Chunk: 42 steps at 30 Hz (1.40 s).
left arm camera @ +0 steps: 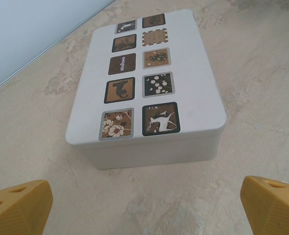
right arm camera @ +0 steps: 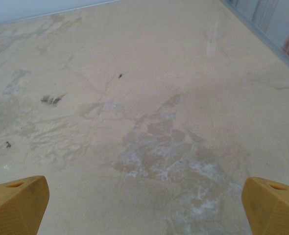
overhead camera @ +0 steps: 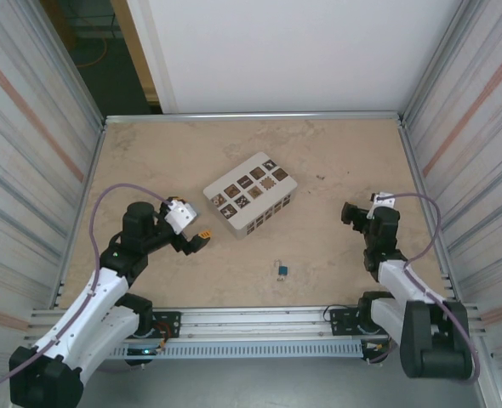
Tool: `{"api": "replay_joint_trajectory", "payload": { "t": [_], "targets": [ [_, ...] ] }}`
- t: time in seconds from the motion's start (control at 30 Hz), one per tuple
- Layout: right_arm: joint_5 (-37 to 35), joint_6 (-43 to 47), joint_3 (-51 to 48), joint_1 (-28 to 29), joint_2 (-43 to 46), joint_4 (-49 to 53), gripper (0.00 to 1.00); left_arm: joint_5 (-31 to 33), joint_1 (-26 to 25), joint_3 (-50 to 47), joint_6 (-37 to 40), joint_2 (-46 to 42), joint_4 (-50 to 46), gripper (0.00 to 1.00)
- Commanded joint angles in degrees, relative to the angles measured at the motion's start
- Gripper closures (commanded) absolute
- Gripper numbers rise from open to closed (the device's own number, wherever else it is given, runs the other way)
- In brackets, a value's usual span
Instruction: Unlock the padlock with the key
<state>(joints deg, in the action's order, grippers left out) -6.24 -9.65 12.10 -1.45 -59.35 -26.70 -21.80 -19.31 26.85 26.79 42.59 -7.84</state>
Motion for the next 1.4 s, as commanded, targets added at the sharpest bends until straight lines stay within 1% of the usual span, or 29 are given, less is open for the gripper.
{"api": "replay_joint_trajectory", "payload": {
  "t": [0.0, 0.13, 0.23, 0.37, 0.57, 0.67, 0.7, 0.77, 0.9, 0.93, 0.97, 1.07, 1.13, 1.2, 1.27, 1.37],
  "targets": [
    [3.5, 2.5, 0.5, -0.4, -5.2, -11.8, 0.01, -0.4, -0.3, -0.4, 0.5, 0.2, 0.0, 0.01],
    [5.7, 3.0, 1.4, -0.7, -11.9, -19.8, 0.01, 0.2, -0.2, -0.4, 0.5, 0.5, -0.1, 0.01],
    [7.3, 4.8, 2.8, -0.7, -15.5, -22.2, 0.01, 0.9, -0.1, -0.5, 0.7, 0.6, -0.2, 0.01],
    [8.8, 5.3, 2.7, -1.4, -20.8, -27.7, 0.01, 1.8, -0.1, -0.6, 0.9, 0.7, -0.2, 0.01],
    [8.6, 3.9, 2.8, -2.3, -28.6, -35.0, 0.01, 3.1, 0.2, -0.6, 0.4, 1.0, -0.1, 0.01],
    [9.1, 2.9, 6.0, -3.3, -27.8, -27.6, 0.01, 5.9, 0.4, 0.4, -2.4, 2.1, -0.1, 0.01],
    [9.7, 2.4, 7.0, -3.8, -28.5, -26.8, 0.01, 7.9, 0.3, 1.2, -4.4, 2.7, -0.2, 0.01],
    [10.1, 2.3, 9.8, -3.9, -28.5, -21.2, 0.01, 10.8, 0.7, 2.4, -8.6, 3.8, 0.7, 0.01],
    [8.3, 3.8, 10.8, -2.3, -28.9, -20.1, 0.01, 14.2, 2.4, 3.1, -17.1, 5.7, 4.7, 0.01],
    [8.2, 3.8, 10.9, -2.3, -28.7, -19.6, 0.01, 14.9, 2.8, 3.1, -18.3, 6.1, 5.6, 0.01],
    [8.2, 3.9, 10.8, -2.3, -28.8, -19.9, 0.01, 17.0, 3.1, 3.2, -19.3, 6.5, 6.7, 0.01],
    [7.8, 4.0, 10.9, -2.1, -28.8, -19.7, 0.01, 26.5, 3.5, 3.8, -20.6, 8.6, 8.6, 0.01],
    [7.5, 4.0, 11.0, -1.8, -28.9, -19.6, 0.01, 30.6, 4.3, 3.9, -20.1, 10.3, 10.6, 0.01],
    [6.8, 4.2, 11.1, -1.6, -28.9, -19.5, 0.01, 32.8, 5.7, 2.6, -19.6, 11.9, 14.1, 0.01],
    [6.8, 4.2, 11.0, -1.5, -28.9, -19.4, 0.01, 34.4, 7.6, 0.5, -20.7, 13.8, 19.2, 0.01],
    [6.5, 4.3, 11.2, -1.5, -28.9, -19.4, 0.01, 33.7, 10.1, -2.9, -22.9, 16.3, 25.8, 0.01]
  ]
}}
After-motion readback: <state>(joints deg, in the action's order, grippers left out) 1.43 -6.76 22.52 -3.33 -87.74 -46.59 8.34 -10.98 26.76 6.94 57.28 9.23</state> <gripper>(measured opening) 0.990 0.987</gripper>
